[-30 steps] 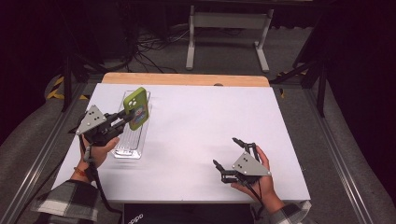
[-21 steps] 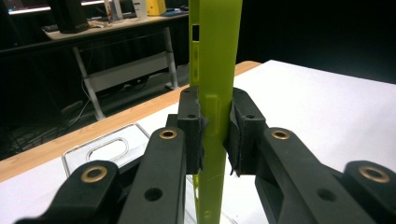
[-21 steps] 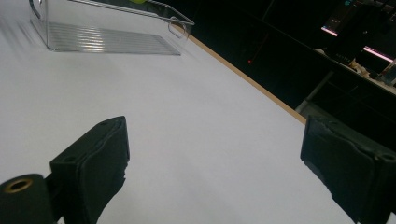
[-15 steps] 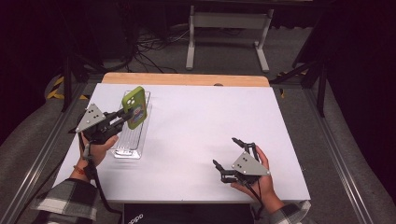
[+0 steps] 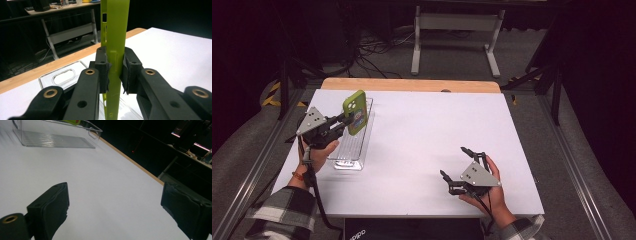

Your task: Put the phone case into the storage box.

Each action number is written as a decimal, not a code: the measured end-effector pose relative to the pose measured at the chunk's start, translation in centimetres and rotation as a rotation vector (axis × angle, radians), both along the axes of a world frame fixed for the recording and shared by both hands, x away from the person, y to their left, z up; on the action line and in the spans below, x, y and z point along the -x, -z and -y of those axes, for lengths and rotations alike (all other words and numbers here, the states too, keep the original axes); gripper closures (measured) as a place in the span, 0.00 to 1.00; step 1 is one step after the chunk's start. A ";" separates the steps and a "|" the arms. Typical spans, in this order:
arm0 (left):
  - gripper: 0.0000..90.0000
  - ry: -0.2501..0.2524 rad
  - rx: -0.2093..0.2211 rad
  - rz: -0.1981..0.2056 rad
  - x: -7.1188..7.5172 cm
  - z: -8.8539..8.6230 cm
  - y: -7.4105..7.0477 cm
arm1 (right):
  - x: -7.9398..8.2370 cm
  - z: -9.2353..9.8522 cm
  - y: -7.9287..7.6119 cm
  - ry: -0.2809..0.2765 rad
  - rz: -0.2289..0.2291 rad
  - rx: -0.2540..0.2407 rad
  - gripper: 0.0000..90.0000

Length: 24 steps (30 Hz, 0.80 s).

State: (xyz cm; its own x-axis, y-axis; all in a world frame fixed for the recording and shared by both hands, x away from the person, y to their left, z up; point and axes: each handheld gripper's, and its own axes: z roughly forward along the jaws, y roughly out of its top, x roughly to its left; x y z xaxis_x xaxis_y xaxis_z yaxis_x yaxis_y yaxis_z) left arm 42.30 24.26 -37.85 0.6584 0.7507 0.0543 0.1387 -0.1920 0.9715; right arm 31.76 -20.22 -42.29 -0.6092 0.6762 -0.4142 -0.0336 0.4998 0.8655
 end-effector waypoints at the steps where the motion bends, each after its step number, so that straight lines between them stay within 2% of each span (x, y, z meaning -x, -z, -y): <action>1: 0.86 0.001 -0.003 0.000 -0.2 0.0 0.0 | 0.0 0.0 0.0 0.001 0.000 0.000 0.10; 7: 0.86 -0.002 -0.013 -0.004 -1.0 -0.3 -0.1 | -0.2 -0.1 0.1 0.007 -0.007 0.002 0.10; 10: 0.86 -0.012 0.002 -0.008 -1.9 -0.7 0.1 | -0.2 -0.1 0.2 0.007 -0.012 0.005 0.10; 16: 0.86 -0.006 0.006 -0.037 -3.7 -1.2 0.8 | -0.4 -0.1 0.4 -0.001 -0.034 0.005 0.10; 20: 0.86 0.023 -0.008 -0.058 -5.1 -1.5 1.1 | -0.5 -0.3 0.6 -0.009 -0.047 0.019 0.10; 24: 0.86 0.044 -0.003 -0.082 -6.5 -1.8 1.6 | -0.6 -0.5 0.8 -0.020 -0.061 0.034 0.11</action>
